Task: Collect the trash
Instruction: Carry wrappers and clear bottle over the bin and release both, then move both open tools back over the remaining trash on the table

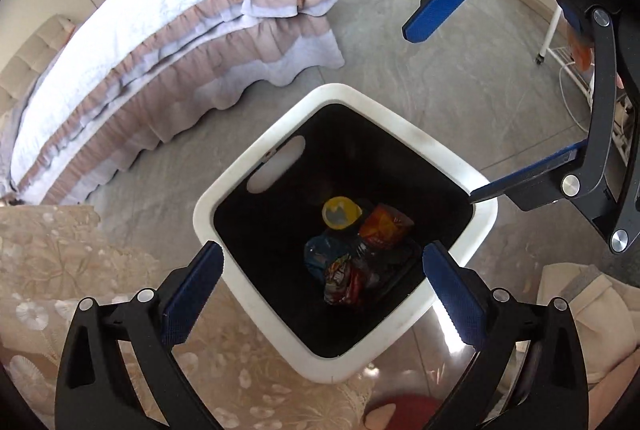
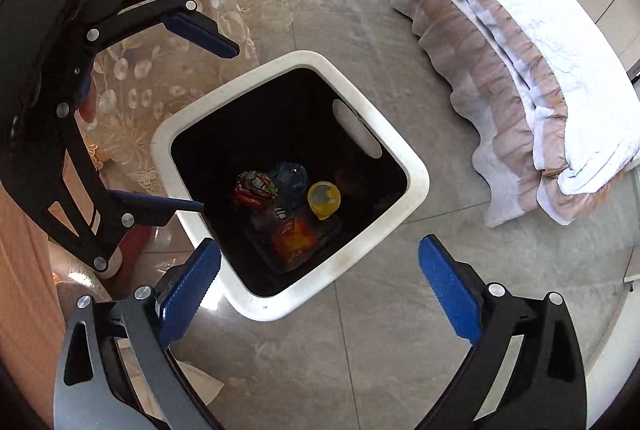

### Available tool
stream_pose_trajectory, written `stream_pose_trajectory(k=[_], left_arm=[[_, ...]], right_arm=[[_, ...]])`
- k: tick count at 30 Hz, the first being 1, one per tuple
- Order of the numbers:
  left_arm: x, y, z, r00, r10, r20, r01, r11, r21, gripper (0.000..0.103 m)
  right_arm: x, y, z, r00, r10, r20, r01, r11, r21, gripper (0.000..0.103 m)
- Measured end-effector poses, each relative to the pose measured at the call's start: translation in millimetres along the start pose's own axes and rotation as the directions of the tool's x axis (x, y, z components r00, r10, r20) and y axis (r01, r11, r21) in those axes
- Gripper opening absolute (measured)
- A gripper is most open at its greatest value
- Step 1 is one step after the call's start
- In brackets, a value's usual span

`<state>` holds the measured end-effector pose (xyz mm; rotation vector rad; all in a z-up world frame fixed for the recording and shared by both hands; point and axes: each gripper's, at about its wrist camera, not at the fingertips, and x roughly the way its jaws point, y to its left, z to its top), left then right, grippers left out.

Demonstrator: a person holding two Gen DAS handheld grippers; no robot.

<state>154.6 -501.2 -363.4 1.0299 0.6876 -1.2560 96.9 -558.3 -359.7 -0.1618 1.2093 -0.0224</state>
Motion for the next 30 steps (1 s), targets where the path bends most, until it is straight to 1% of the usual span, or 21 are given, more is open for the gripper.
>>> stream_pose_trajectory(k=[6,10,18,22,25,30], left_arm=[[-24.5,2.6,5.4,0.999,0.009,0.050,-0.007,0.999,-0.031,0.098],[-45.2,2.4,7.8,0.996,0.033,0.078,-0.030,0.999,-0.042,0.098],[-97.1,0.3,8.0,0.985,0.101,0.140,-0.095,0.994,-0.044,0.098],[-122.5,4.3,2.2,0.975,0.151,0.165,-0.142,0.988,-0.067,0.098],[-141.4,10.9,-3.9,0.969,0.184,0.163,-0.168,0.980,-0.104,0.098],[-180.5,23.1,-20.1,0.952,0.241,0.188,-0.207,0.961,-0.184,0.098]], right_arm=[[-18.8,-1.7,2.0,0.999,-0.016,0.043,0.016,1.000,-0.003,0.098],[-43.2,1.1,3.1,0.995,-0.028,0.093,0.027,1.000,0.012,0.098],[-89.4,13.2,8.0,0.981,-0.052,0.185,0.056,0.998,-0.013,0.098],[-115.5,24.6,13.0,0.968,-0.059,0.245,0.069,0.997,-0.034,0.098],[-133.0,33.5,19.8,0.957,-0.062,0.282,0.080,0.995,-0.054,0.098],[-159.7,51.9,35.7,0.934,-0.057,0.354,0.090,0.993,-0.078,0.098]])
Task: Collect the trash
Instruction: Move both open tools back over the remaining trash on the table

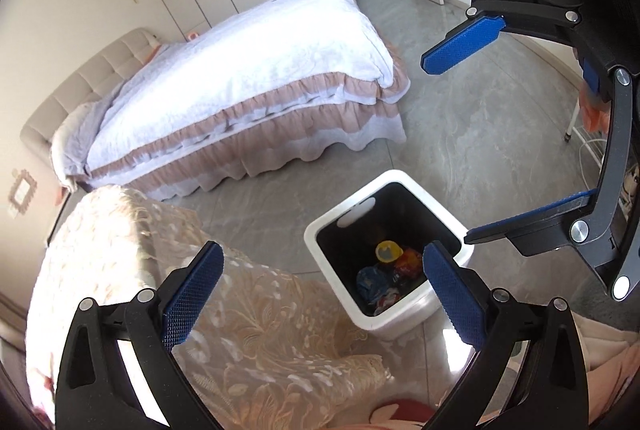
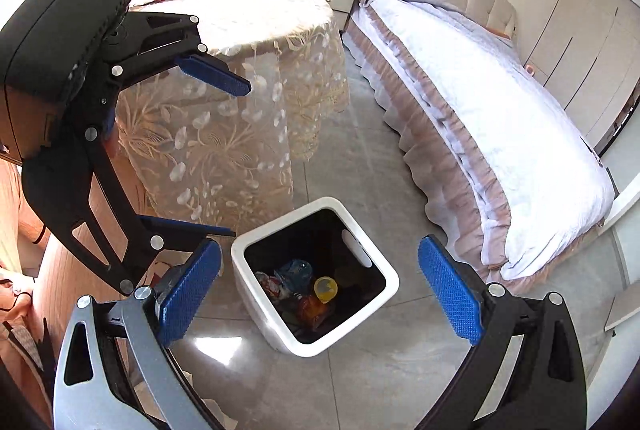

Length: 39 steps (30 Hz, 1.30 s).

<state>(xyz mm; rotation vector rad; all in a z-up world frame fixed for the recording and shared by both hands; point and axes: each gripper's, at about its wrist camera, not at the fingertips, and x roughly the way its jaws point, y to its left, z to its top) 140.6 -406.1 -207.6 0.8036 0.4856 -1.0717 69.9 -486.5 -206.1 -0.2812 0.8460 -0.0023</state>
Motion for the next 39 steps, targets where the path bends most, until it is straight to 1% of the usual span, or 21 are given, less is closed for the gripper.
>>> stream_pose_trajectory(k=[3,5,7,10,13,14,15,18,19,20,21,23,24,28,29,32,35,37,39], left_arm=[[-19.4,16.7,-6.9,0.999,0.038,-0.010,-0.039,0.997,-0.071,0.098],[-33.0,26.5,-13.5,0.994,0.105,-0.012,-0.105,0.988,-0.111,0.098],[-47.4,36.4,-21.3,0.987,0.161,-0.022,-0.162,0.975,-0.155,0.098],[-71.7,53.8,-36.4,0.968,0.248,-0.041,-0.250,0.939,-0.236,0.098],[-95.4,76.4,-57.2,0.947,0.313,-0.075,-0.320,0.887,-0.332,0.098],[-103.0,84.7,-65.3,0.937,0.337,-0.091,-0.346,0.865,-0.362,0.098],[-110.2,92.8,-73.9,0.924,0.366,-0.112,-0.380,0.840,-0.388,0.098],[-130.5,116.5,-101.2,0.874,0.446,-0.192,-0.482,0.752,-0.449,0.098],[-138.1,124.6,-110.3,0.862,0.461,-0.212,-0.503,0.722,-0.475,0.098],[-144.8,132.8,-119.2,0.855,0.465,-0.229,-0.513,0.694,-0.506,0.098],[-151.4,139.5,-127.6,0.854,0.462,-0.238,-0.512,0.668,-0.539,0.098],[-165.1,153.4,-145.6,0.861,0.448,-0.241,-0.494,0.626,-0.603,0.098],[-169.4,158.9,-153.5,0.857,0.450,-0.251,-0.499,0.602,-0.623,0.098],[-180.3,180.9,-182.6,0.804,0.485,-0.343,-0.574,0.487,-0.658,0.098],[-182.1,188.9,-190.4,0.798,0.482,-0.363,-0.583,0.459,-0.671,0.098],[-191.6,212.1,-215.8,0.790,0.455,-0.411,-0.587,0.368,-0.721,0.098],[-200.3,229.7,-235.2,0.774,0.453,-0.442,-0.594,0.281,-0.753,0.098],[-203.5,240.1,-244.1,0.768,0.446,-0.460,-0.595,0.231,-0.770,0.098],[-203.2,252.2,-252.5,0.765,0.436,-0.475,-0.594,0.191,-0.781,0.098]], right_arm=[[-8.3,11.4,14.6,0.999,-0.012,0.042,0.013,1.000,-0.006,0.098],[-15.4,23.9,24.9,0.996,-0.023,0.081,0.024,1.000,-0.007,0.098],[-18.2,32.8,34.3,0.994,-0.013,0.111,0.015,1.000,-0.012,0.098],[-22.8,50.8,52.8,0.987,-0.020,0.157,0.024,0.999,-0.028,0.098],[-23.6,69.9,77.1,0.979,0.013,0.205,-0.006,0.999,-0.036,0.098],[-23.1,75.1,84.3,0.978,0.020,0.209,-0.013,0.999,-0.036,0.098],[-23.1,81.1,92.3,0.975,0.029,0.220,-0.023,0.999,-0.033,0.098],[-21.0,99.9,116.1,0.966,0.059,0.251,-0.056,0.998,-0.018,0.098],[-20.4,103.8,122.6,0.963,0.064,0.261,-0.063,0.998,-0.013,0.098],[-18.1,110.4,131.9,0.958,0.078,0.275,-0.079,0.997,-0.005,0.098],[-17.9,117.7,135.5,0.957,0.089,0.276,-0.092,0.996,-0.003,0.098],[-14.1,129.7,151.2,0.951,0.117,0.287,-0.123,0.992,0.003,0.098],[-13.1,136.0,157.5,0.948,0.126,0.291,-0.133,0.991,0.004,0.098],[-7.6,163.9,181.2,0.940,0.169,0.296,-0.174,0.985,-0.008,0.098],[-4.9,172.6,189.5,0.939,0.176,0.295,-0.178,0.984,-0.021,0.098],[5.3,191.8,207.2,0.937,0.182,0.299,-0.179,0.983,-0.039,0.098],[15.6,206.4,222.6,0.938,0.170,0.303,-0.165,0.985,-0.040,0.098],[25.8,213.4,233.6,0.940,0.170,0.297,-0.165,0.985,-0.040,0.098],[37.8,219.9,244.8,0.943,0.179,0.282,-0.178,0.984,-0.028,0.098]])
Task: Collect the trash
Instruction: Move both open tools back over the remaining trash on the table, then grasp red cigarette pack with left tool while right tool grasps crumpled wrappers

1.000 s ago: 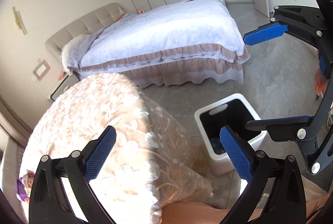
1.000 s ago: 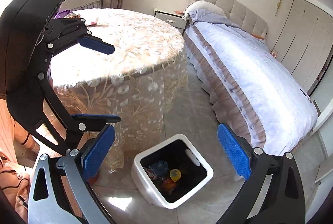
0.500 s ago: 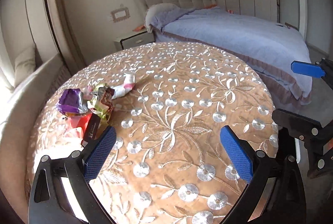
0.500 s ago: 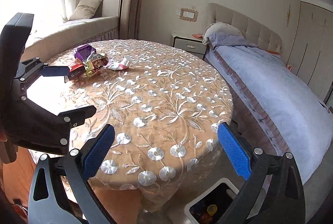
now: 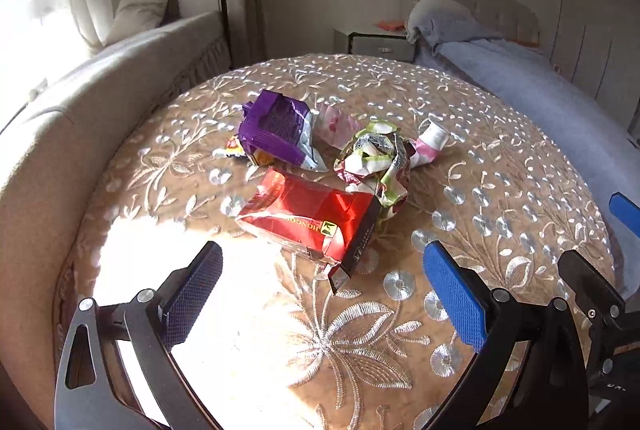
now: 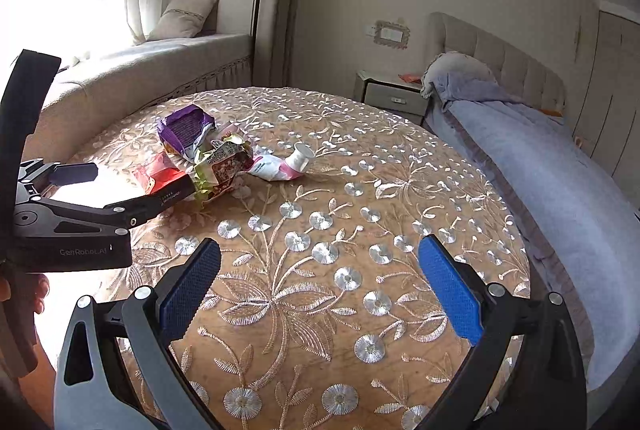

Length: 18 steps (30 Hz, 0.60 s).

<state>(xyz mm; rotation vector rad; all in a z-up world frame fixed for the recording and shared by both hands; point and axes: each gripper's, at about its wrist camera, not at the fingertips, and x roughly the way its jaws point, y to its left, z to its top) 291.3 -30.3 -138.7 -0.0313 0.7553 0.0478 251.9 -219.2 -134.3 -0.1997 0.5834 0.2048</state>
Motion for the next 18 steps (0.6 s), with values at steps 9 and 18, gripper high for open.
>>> stream_pose_trajectory(k=[9,18], left_arm=[[39.7,19.2,34.4,0.999,-0.002,-0.051,-0.005,0.992,-0.126,0.098],[77.0,21.0,33.4,0.989,-0.009,-0.148,-0.012,0.990,-0.139,0.098]], right_arm=[[58.5,3.8,39.4,0.995,0.084,-0.055,-0.076,0.989,0.130,0.098],[119.2,17.5,84.3,0.950,0.268,-0.159,-0.225,0.944,0.242,0.098]])
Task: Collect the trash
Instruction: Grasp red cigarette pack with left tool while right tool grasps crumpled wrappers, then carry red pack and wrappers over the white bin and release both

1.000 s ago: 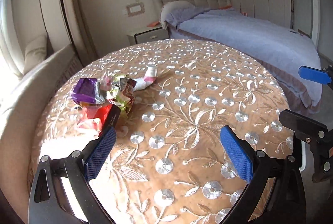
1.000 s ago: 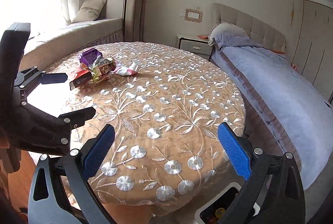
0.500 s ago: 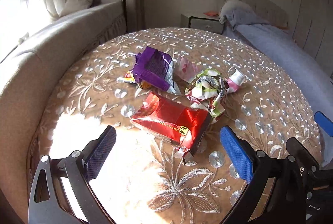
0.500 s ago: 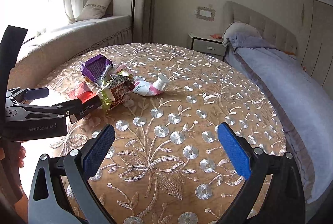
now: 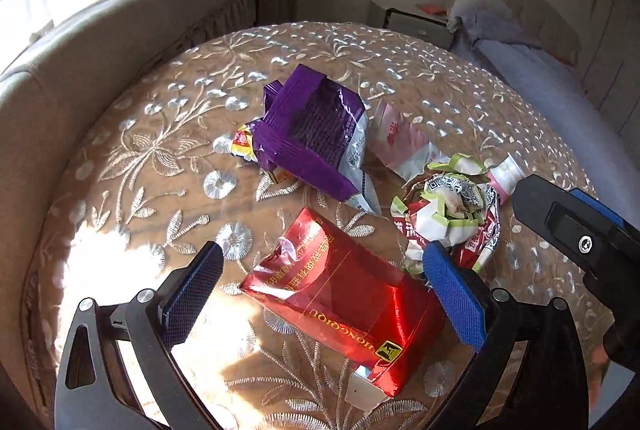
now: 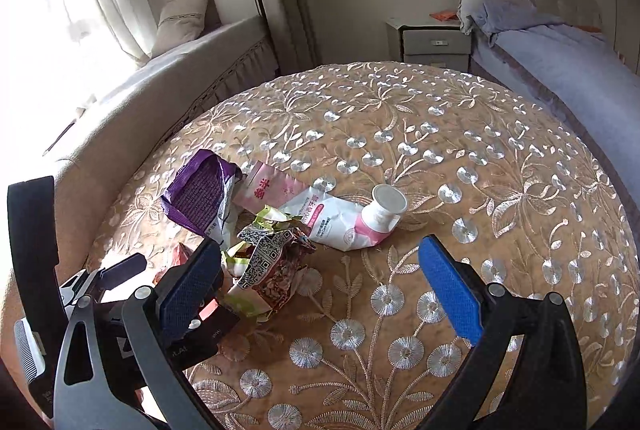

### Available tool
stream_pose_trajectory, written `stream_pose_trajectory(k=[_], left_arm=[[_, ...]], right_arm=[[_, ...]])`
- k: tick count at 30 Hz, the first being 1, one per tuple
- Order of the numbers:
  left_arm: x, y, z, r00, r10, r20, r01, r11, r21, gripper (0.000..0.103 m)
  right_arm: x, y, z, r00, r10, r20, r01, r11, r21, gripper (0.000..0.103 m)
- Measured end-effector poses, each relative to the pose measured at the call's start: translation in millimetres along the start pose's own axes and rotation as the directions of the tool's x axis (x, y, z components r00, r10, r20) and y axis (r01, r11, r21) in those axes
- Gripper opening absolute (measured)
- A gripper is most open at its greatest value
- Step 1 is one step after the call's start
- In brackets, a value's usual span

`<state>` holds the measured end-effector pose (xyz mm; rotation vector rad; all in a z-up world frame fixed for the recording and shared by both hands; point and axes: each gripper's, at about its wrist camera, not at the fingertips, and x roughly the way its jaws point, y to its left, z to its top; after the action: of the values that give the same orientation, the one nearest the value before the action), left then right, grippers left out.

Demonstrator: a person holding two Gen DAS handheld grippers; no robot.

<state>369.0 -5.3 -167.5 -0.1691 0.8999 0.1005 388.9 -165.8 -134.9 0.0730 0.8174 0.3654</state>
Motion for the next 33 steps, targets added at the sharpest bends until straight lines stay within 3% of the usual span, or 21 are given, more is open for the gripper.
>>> stream_pose_trajectory(k=[2,6,9,10,11,13,20,27,33], left_arm=[[9.6,1.0,-6.5,0.999,0.004,-0.039,-0.004,1.000,0.005,0.098],[10.6,-0.1,-14.4,1.000,0.025,-0.014,-0.024,0.999,0.045,0.098],[7.0,4.6,-14.8,1.000,-0.007,0.000,0.007,0.999,0.034,0.093],[5.1,6.5,-14.6,1.000,-0.010,0.008,0.009,0.999,0.036,0.079],[3.2,7.9,-14.9,1.000,-0.002,0.013,0.002,0.999,0.042,0.066],[1.5,11.6,-15.3,1.000,-0.012,0.012,0.011,0.999,0.047,0.060],[-18.2,14.1,-25.4,0.999,-0.027,0.036,0.025,0.998,0.059,0.056],[-70.9,-3.7,-49.4,0.990,-0.055,0.127,0.041,0.993,0.110,0.056],[-112.3,-29.9,-73.7,0.979,-0.063,0.192,0.027,0.983,0.181,0.056]], right_arm=[[17.0,4.6,5.5,0.998,0.008,-0.057,-0.007,1.000,0.010,0.098],[42.3,14.5,0.6,0.993,0.007,-0.117,-0.005,1.000,0.013,0.095],[53.3,18.2,-7.3,0.988,0.053,-0.146,-0.050,0.999,0.020,0.067],[55.5,19.1,-8.9,0.986,0.061,-0.153,-0.060,0.998,0.013,0.056],[55.4,20.3,-10.5,0.986,0.075,-0.148,-0.075,0.997,0.007,0.052],[51.3,23.8,-11.7,0.992,0.061,-0.114,-0.064,0.998,-0.018,0.042],[13.2,24.0,-19.4,0.998,0.051,-0.022,-0.052,0.998,-0.042,0.040],[-50.9,15.1,-45.3,0.997,0.065,0.038,-0.063,0.996,-0.062,0.040],[-111.3,6.0,-80.0,0.994,0.000,0.110,0.011,0.995,-0.101,0.040]])
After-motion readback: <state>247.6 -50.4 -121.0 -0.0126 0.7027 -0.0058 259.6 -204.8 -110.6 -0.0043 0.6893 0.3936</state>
